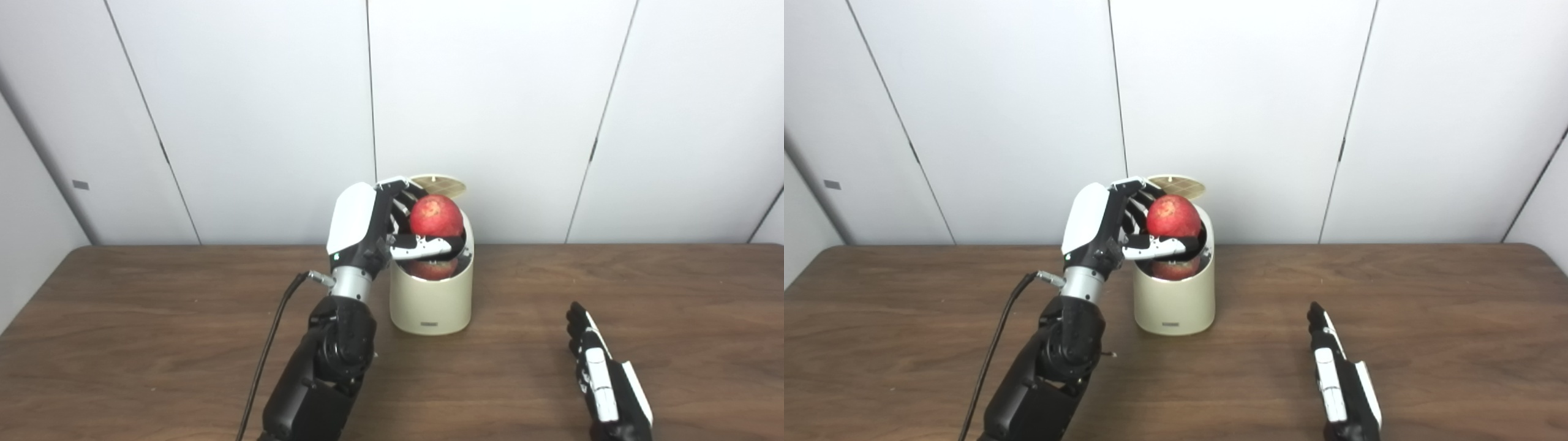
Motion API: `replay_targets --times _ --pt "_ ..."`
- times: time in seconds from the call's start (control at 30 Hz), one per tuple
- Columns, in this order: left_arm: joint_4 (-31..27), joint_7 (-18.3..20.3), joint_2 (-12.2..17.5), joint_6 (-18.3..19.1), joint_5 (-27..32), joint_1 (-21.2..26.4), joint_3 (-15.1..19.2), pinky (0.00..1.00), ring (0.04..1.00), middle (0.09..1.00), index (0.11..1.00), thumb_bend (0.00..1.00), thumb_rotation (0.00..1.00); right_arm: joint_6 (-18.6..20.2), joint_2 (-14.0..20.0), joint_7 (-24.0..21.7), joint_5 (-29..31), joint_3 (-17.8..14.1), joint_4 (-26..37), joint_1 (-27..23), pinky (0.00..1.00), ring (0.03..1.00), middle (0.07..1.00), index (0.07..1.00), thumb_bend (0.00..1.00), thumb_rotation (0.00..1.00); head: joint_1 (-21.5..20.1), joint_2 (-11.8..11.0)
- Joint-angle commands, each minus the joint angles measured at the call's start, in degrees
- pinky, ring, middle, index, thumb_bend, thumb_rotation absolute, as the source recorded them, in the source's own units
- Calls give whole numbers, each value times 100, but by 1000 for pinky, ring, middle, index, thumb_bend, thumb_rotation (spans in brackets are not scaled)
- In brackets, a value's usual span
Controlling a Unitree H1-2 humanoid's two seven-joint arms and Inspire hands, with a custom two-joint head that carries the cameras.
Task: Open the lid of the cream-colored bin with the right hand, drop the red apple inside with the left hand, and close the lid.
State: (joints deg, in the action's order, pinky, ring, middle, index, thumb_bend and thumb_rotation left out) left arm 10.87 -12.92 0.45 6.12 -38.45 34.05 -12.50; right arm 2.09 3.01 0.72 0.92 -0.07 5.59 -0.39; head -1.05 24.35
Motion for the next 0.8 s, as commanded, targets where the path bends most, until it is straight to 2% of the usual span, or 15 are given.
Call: replay_targets --times 0.0,0.23,0.4,0.6,0.77 --pt "-61 -85 -1 -84 -38 341 -12 316 405 513 512 471 0 149 -51 -109 2 96 49 -77 1000 988 978 972 546 1000 -1 8" --pt "21 -122 12 -101 -58 301 -61 309 402 493 519 471 0 278 -20 -146 108 66 171 -71 1000 998 979 977 549 1000 99 82" --pt "111 -195 67 -87 -204 313 -160 334 428 510 501 474 0 352 -14 -170 254 32 231 -65 1000 1000 982 980 572 1000 118 94" --pt "232 -439 218 113 -791 348 -346 315 415 508 517 471 0 317 32 -191 307 39 233 -57 1000 1000 985 982 578 1000 117 115" --pt "297 -529 301 230 -1058 352 -402 295 400 477 525 469 0 325 59 -197 257 60 236 -49 1000 1000 979 980 575 1000 140 107"
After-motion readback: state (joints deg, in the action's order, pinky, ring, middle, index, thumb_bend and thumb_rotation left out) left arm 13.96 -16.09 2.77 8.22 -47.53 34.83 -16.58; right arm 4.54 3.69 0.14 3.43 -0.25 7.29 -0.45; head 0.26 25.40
